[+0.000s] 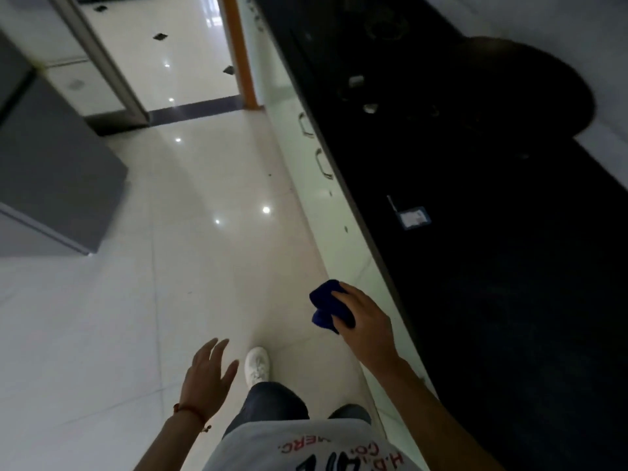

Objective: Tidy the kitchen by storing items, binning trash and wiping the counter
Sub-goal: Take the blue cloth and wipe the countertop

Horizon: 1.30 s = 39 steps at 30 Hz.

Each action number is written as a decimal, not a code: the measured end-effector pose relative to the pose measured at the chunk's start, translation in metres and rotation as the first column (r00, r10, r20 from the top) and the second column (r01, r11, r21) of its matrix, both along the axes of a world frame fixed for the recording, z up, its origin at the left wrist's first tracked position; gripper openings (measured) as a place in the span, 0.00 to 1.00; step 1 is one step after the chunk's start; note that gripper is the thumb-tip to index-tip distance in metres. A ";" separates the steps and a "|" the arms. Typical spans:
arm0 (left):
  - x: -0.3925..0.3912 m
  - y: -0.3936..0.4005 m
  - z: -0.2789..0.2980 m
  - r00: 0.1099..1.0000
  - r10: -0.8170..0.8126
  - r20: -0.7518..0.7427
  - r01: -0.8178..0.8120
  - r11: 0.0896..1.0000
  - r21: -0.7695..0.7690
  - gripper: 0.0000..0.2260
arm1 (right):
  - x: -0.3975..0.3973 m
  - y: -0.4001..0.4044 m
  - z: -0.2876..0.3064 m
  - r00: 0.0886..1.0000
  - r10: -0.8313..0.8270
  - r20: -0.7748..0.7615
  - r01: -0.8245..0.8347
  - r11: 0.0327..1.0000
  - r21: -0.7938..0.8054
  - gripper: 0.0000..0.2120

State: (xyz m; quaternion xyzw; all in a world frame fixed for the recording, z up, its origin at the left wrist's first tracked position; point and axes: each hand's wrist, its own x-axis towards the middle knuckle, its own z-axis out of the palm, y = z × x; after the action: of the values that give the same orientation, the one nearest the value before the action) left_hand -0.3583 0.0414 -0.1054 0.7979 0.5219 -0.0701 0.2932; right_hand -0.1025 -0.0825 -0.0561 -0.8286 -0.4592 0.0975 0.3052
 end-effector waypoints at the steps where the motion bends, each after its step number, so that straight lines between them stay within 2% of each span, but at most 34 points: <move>1: -0.009 0.012 -0.003 1.000 0.030 0.010 -0.029 1.000 -0.009 0.21 | -0.003 0.011 -0.008 0.999 0.008 -0.045 -0.012 0.996 -0.084 0.18; 3: -0.026 0.038 -0.008 0.996 0.079 0.029 -0.079 0.997 -0.025 0.21 | -0.008 0.039 -0.022 0.984 0.011 -0.175 -0.052 0.973 -0.227 0.17; 6: -0.051 0.081 -0.015 0.984 0.168 0.058 -0.164 0.984 -0.064 0.20 | -0.013 0.079 -0.030 0.940 -0.045 -0.339 -0.077 0.938 -0.338 0.14; 10: -0.078 0.136 -0.016 0.964 0.260 0.054 -0.253 0.962 -0.107 0.20 | -0.012 0.125 -0.059 0.924 -0.126 -0.360 -0.050 0.896 -0.440 0.09; 12: -0.085 0.164 -0.017 0.963 0.267 0.038 -0.261 0.958 -0.120 0.20 | -0.017 0.154 -0.056 0.906 -0.194 -0.376 0.002 0.891 -0.455 0.08; 15: -0.081 0.207 -0.019 0.964 0.266 0.017 -0.261 0.955 -0.144 0.20 | -0.027 0.200 -0.031 0.867 -0.244 -0.434 0.034 0.899 -0.437 0.15; 17: -0.068 0.238 -0.020 0.967 0.253 0.018 -0.247 0.957 -0.153 0.20 | -0.023 0.225 -0.026 0.841 -0.253 -0.478 0.044 0.912 -0.407 0.17; 24: -0.005 0.383 -0.024 0.961 0.266 0.080 -0.255 0.959 -0.122 0.20 | 0.025 0.328 -0.044 0.833 -0.310 -0.459 0.070 0.881 -0.467 0.15; 27: 0.018 0.449 -0.026 0.943 0.324 0.072 -0.312 0.939 -0.146 0.19 | 0.057 0.386 -0.052 0.875 -0.285 -0.391 0.071 0.875 -0.480 0.07; 31: 0.033 0.514 -0.020 0.897 0.437 0.063 -0.416 0.884 -0.214 0.18 | 0.092 0.474 -0.052 0.902 -0.231 -0.365 0.013 0.859 -0.512 0.04; 35: 0.032 0.561 -0.021 0.813 0.580 0.054 -0.545 0.791 -0.280 0.17 | 0.119 0.568 -0.048 0.935 -0.116 -0.334 -0.059 0.881 -0.469 0.10; 39: 0.023 0.608 -0.032 0.763 0.647 0.002 -0.616 0.727 -0.303 0.17 | 0.132 0.657 -0.046 0.936 -0.102 -0.338 -0.066 0.890 -0.451 0.12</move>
State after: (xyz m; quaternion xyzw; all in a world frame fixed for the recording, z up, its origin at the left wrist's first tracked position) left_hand -0.3358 0.6498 -0.1370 0.5244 0.7297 0.0025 0.4387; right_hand 0.0298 0.5742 -0.1018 -0.8501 -0.3534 0.3461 0.1807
